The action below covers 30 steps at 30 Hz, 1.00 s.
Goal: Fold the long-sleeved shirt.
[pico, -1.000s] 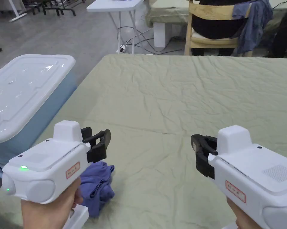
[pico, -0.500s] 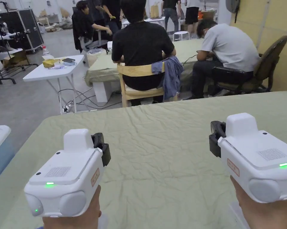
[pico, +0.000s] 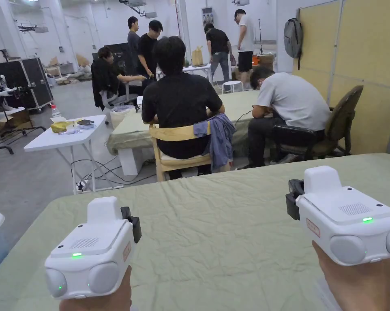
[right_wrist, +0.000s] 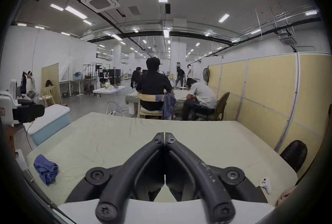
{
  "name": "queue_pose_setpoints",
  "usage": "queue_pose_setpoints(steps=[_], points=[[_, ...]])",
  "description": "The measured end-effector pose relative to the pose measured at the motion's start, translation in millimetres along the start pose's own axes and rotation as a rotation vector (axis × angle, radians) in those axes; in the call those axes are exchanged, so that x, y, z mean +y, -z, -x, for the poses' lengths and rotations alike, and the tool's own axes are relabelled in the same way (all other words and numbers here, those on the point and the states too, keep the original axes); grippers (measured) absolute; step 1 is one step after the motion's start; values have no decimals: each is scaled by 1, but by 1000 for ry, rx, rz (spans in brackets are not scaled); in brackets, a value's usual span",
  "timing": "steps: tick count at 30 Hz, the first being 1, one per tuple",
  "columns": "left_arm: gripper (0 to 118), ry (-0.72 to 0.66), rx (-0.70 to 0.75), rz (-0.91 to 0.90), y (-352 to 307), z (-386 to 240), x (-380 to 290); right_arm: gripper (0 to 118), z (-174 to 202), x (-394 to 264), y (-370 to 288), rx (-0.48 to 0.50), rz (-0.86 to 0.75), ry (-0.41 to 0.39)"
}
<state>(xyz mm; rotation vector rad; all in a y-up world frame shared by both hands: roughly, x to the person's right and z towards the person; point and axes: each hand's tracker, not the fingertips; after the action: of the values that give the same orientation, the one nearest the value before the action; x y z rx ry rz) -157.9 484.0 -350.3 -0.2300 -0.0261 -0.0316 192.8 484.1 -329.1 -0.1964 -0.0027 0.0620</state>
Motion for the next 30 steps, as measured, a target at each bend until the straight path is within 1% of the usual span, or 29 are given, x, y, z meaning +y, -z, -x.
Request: queue_pose_setpoints(steps=[2, 5, 9, 16, 28, 29, 30], points=[[0, 14, 1, -1, -1, -3, 0, 1, 0, 1, 2, -5, 4, -3], [0, -6, -9, 5, 1, -4, 1, 1, 1, 0, 3, -4, 10, -4], [0, 0, -5, 9, 2, -3, 0, 1, 1, -1, 3, -7, 17, -9], [0, -19, -3, 12, 3, 4, 3, 1, 2, -1, 4, -3, 27, -1], [0, -1, 0, 25, 2, 7, 1, 1, 3, -2, 4, 6, 26, 10], [2, 9, 9, 18, 2, 7, 2, 3, 2, -2, 4, 7, 25, 15], [18, 8, 20, 2, 1, 7, 3, 16, 1, -2, 4, 16, 24, 21]])
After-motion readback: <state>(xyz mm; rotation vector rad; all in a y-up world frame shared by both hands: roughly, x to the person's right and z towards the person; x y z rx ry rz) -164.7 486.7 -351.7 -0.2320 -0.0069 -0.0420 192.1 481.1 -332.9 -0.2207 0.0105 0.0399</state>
